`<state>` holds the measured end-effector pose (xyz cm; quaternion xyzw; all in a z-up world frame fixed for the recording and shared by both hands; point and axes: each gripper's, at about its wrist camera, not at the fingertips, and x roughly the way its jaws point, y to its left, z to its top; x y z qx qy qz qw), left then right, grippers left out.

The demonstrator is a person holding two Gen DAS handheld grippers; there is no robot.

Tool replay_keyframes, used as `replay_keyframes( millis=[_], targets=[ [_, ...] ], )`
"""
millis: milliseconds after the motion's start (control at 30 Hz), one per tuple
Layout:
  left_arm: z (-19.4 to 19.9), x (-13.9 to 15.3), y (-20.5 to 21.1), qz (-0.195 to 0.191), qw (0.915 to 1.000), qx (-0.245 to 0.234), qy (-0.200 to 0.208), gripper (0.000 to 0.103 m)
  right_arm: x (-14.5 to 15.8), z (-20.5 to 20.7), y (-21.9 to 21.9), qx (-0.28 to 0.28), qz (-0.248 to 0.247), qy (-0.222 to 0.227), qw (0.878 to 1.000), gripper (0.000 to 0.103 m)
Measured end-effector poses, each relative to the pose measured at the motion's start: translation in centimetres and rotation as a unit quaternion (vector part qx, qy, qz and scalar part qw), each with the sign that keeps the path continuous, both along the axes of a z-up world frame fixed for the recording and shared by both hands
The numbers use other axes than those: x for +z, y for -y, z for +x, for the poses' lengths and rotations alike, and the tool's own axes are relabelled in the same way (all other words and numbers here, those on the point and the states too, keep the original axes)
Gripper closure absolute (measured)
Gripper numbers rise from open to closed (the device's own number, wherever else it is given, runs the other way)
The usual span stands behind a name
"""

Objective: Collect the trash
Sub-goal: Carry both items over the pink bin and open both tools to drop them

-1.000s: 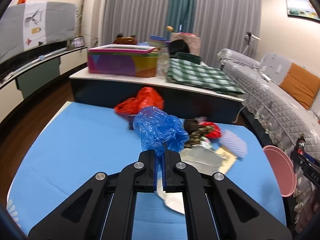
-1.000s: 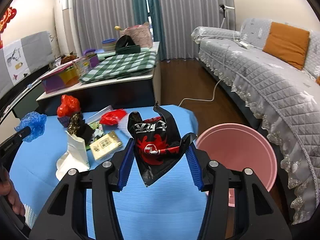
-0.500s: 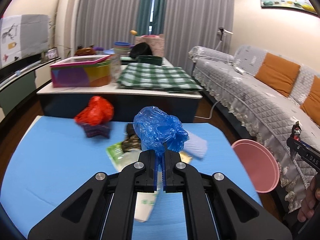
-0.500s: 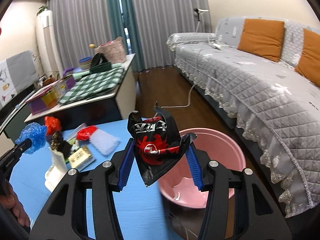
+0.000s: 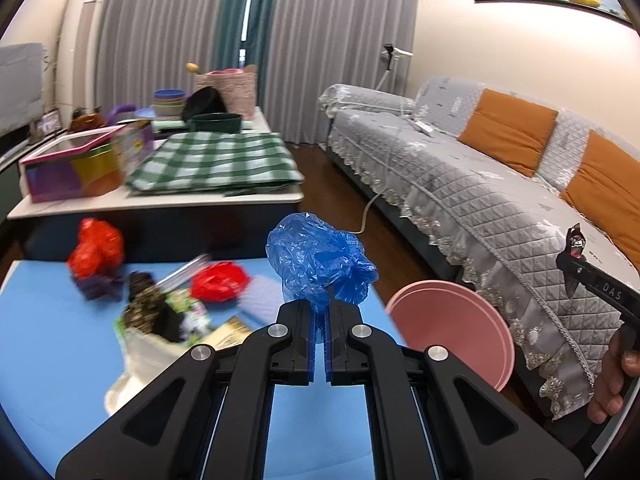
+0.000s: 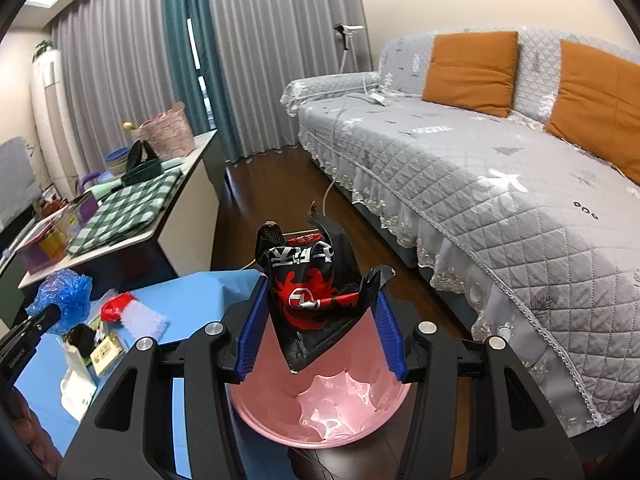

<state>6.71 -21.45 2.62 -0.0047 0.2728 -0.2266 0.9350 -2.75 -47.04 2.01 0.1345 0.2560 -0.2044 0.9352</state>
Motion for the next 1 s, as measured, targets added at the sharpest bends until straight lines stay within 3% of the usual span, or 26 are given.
replay_keyframes(
  millis=[533, 1000],
  targets=[
    [1.5, -0.8, 7.7, 0.007, 0.9981, -0.060, -0.012, 0.100, -0.5, 0.7, 1.9, -0.016, 0.006, -0.001, 1.000, 0.052],
    [2.1, -2.5, 10.4, 0.016, 0.9958, -0.086, -0.027, 0.100, -1.5, 1.4, 2.4, -0.021, 0.013, -0.011, 1.000, 0.052]
  ],
)
